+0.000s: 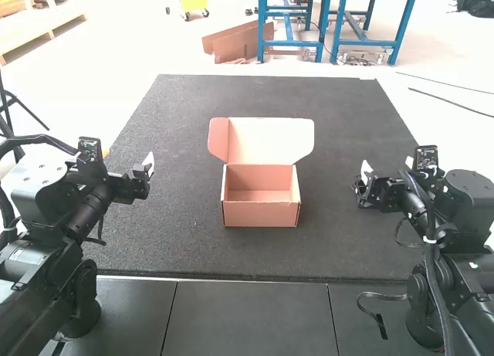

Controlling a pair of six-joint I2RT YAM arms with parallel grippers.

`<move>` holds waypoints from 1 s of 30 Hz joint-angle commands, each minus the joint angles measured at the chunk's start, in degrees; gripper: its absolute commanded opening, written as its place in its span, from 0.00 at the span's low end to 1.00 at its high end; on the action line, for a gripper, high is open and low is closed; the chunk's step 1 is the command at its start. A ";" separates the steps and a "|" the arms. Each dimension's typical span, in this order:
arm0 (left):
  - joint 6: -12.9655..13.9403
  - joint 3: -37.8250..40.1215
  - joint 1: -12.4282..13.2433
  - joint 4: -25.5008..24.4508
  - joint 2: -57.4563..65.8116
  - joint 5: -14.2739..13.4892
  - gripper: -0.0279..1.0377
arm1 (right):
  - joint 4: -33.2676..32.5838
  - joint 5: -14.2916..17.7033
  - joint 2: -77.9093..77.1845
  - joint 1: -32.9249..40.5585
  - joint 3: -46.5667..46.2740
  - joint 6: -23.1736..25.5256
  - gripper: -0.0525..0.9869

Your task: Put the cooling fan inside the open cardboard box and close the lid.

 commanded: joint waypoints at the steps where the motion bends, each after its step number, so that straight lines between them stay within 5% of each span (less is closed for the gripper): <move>1: 0.48 -0.34 0.54 0.60 -0.69 -0.20 0.93 | -0.21 -0.52 -0.36 -0.75 -0.25 -0.53 0.93; 7: 0.39 -0.34 0.54 2.88 -0.69 -0.20 0.93 | 3.75 0.89 -0.36 -0.75 -0.16 2.28 0.93; 12: 0.22 -0.34 0.54 11.94 -0.69 0.15 0.93 | 13.94 1.94 -0.45 -0.75 0.45 3.69 0.93; 20: 0.22 4.50 0.45 13.34 -0.07 -0.99 0.93 | 13.77 4.14 2.72 -0.75 8.54 4.39 0.93; 24: 0.22 9.15 0.54 12.99 4.94 -3.81 0.93 | 13.59 7.48 15.20 -0.75 16.01 7.91 0.93; 30: -0.22 17.33 0.54 11.41 17.33 -6.53 0.93 | 5.68 10.38 31.90 -0.84 28.93 12.30 0.93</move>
